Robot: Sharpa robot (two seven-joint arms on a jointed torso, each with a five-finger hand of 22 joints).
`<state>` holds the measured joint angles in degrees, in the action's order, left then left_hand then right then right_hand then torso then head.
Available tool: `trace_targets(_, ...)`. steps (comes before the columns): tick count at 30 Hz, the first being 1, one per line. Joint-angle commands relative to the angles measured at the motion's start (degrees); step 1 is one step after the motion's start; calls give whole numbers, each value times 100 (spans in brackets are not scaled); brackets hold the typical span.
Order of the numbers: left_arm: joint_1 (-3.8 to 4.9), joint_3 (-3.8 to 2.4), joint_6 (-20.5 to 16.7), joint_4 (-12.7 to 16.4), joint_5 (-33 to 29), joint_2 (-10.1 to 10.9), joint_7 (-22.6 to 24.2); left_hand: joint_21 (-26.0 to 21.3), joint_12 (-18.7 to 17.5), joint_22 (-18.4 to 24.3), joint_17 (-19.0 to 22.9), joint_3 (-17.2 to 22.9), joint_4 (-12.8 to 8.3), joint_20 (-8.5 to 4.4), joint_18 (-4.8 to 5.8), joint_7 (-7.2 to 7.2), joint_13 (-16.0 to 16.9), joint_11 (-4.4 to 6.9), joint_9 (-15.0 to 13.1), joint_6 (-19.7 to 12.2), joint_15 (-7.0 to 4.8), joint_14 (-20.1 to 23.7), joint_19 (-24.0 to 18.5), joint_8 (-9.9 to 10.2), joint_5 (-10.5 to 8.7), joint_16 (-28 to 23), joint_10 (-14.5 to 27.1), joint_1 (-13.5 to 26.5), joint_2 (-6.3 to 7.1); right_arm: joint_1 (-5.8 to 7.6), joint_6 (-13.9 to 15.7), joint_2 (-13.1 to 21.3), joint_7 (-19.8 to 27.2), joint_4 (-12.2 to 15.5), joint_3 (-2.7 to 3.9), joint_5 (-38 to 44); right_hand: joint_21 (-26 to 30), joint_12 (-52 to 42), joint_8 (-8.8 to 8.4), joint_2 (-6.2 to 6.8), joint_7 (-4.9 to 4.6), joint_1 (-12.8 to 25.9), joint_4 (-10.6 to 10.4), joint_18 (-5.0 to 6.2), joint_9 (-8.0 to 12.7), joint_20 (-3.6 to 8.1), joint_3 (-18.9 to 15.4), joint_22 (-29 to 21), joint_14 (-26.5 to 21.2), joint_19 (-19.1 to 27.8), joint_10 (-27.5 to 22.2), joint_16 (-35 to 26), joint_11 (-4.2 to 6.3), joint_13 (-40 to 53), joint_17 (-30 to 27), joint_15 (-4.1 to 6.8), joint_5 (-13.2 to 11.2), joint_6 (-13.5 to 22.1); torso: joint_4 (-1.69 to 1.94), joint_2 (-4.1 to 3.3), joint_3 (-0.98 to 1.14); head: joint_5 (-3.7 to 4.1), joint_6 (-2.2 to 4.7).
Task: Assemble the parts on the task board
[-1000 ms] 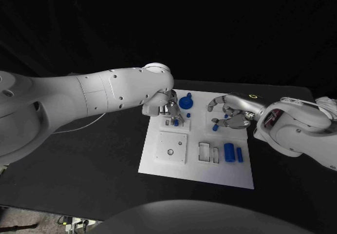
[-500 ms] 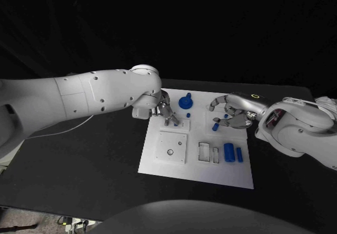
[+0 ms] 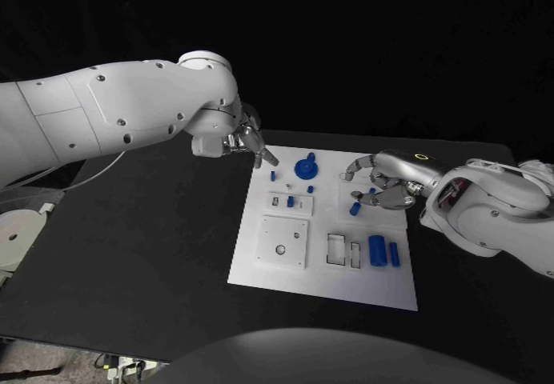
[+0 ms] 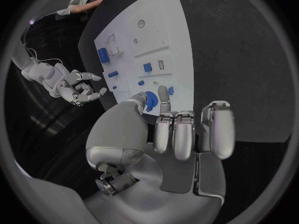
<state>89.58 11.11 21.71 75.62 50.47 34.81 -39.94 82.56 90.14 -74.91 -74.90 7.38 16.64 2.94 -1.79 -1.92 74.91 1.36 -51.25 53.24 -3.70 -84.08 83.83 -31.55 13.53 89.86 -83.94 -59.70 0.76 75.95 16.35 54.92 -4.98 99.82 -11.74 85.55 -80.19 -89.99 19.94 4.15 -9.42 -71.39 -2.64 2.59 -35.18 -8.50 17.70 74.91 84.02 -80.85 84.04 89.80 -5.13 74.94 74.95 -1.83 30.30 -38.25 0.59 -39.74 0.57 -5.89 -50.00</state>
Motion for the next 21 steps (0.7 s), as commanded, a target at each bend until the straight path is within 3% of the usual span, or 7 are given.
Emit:
trace_targets(1, -17, 5, 346, -291, -67, -165, -685, 15, -14, -1251, -1510, -27, -1, -43, -16, 4, 1509, 27, 6, 41, -32, -592, 183, 33, 36, 14, -606, -55, 3, -4, -99, -24, 62, -24, -2, -35, 0, -1, 13, 4, -6, 41, -36, 35, 8, 3, -1, 1118, 598, 13, 596, 20, -19, 1506, 1505, -33, 34, -42, -8, -20, -23, -5, 0)
trace_targets(13, -322, 12, 27, -1201, -48, -756, -80, 33, -14, -1259, -1510, -84, -2, -48, -10, 0, 1509, 27, 18, 57, -33, -592, 198, 94, 56, 14, -606, -14, -25, -7, -177, -34, 68, -48, -5, -69, -1, -1, 12, -1, -4, 46, -42, 35, 11, 4, 0, 1118, 598, 12, 596, 20, -17, 1506, 1505, -32, 42, -41, -15, -63, -68, 2, 0)
trace_targets(21, -504, 12, -139, -1587, 294, -1076, 239, 13, -14, -1252, -1510, -104, -8, -47, -15, -8, 1509, 22, 14, 40, -30, -592, 186, 115, 43, 14, -606, -41, -6, -8, -170, -21, 67, -25, -4, -71, -1, -1, 12, -1, -4, 46, -42, 35, 11, 4, 0, 1118, 598, 12, 596, 20, -17, 1506, 1505, -32, 42, -41, -18, -65, -66, 10, 0)
